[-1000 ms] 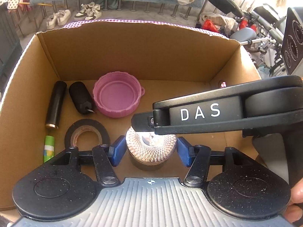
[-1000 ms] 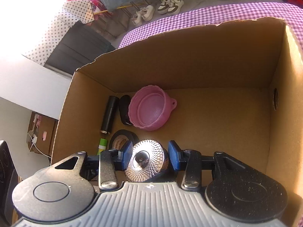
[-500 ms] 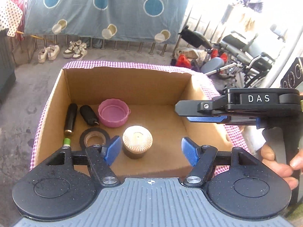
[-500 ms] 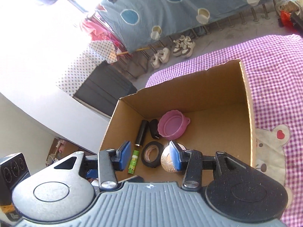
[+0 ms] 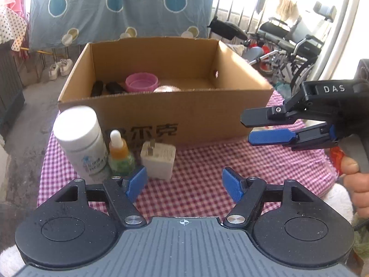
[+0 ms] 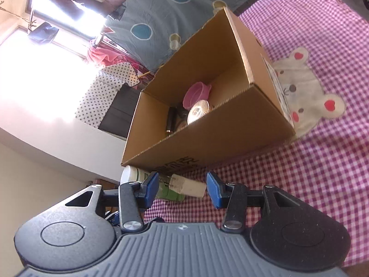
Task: Organize rigid objects
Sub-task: 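Move the right gripper to the white charger plug and close on it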
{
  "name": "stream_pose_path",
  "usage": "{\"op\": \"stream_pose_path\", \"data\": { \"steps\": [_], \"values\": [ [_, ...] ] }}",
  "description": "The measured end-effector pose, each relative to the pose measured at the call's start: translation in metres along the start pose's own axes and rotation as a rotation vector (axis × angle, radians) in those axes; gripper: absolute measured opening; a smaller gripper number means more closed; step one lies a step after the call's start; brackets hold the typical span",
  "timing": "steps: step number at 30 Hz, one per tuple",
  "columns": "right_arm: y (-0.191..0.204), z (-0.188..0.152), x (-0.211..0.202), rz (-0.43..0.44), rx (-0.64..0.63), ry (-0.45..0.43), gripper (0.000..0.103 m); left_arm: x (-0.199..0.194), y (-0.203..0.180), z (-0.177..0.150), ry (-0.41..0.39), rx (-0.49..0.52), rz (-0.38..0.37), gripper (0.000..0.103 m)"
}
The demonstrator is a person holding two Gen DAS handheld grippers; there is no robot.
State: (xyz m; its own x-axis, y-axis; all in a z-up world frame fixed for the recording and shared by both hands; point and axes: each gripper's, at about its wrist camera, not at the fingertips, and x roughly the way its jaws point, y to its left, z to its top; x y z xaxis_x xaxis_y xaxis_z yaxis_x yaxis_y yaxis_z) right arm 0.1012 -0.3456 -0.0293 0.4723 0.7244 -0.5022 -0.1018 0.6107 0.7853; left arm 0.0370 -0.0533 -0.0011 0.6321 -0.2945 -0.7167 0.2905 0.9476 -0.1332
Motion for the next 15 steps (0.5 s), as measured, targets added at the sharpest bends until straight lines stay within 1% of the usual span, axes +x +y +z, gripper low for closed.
{"op": "stream_pose_path", "data": {
  "steps": [2, 6, 12, 15],
  "values": [
    [0.002, -0.002, 0.015, -0.004, -0.003, 0.034, 0.049, 0.010, 0.001, -0.007, 0.009, -0.003, 0.025, 0.071],
    [0.014, -0.002, 0.039, -0.028, -0.059, 0.067, 0.049, 0.023, 0.000, -0.013, -0.022, 0.024, 0.062, 0.070],
    [0.031, -0.002, 0.069, -0.076, -0.140, 0.091, 0.049, 0.038, -0.003, -0.013, -0.067, 0.064, 0.094, 0.068],
    [0.031, -0.001, 0.079, -0.106, -0.161, 0.100, 0.048, 0.045, -0.004, -0.011, -0.068, 0.074, 0.113, 0.068]
  ]
}}
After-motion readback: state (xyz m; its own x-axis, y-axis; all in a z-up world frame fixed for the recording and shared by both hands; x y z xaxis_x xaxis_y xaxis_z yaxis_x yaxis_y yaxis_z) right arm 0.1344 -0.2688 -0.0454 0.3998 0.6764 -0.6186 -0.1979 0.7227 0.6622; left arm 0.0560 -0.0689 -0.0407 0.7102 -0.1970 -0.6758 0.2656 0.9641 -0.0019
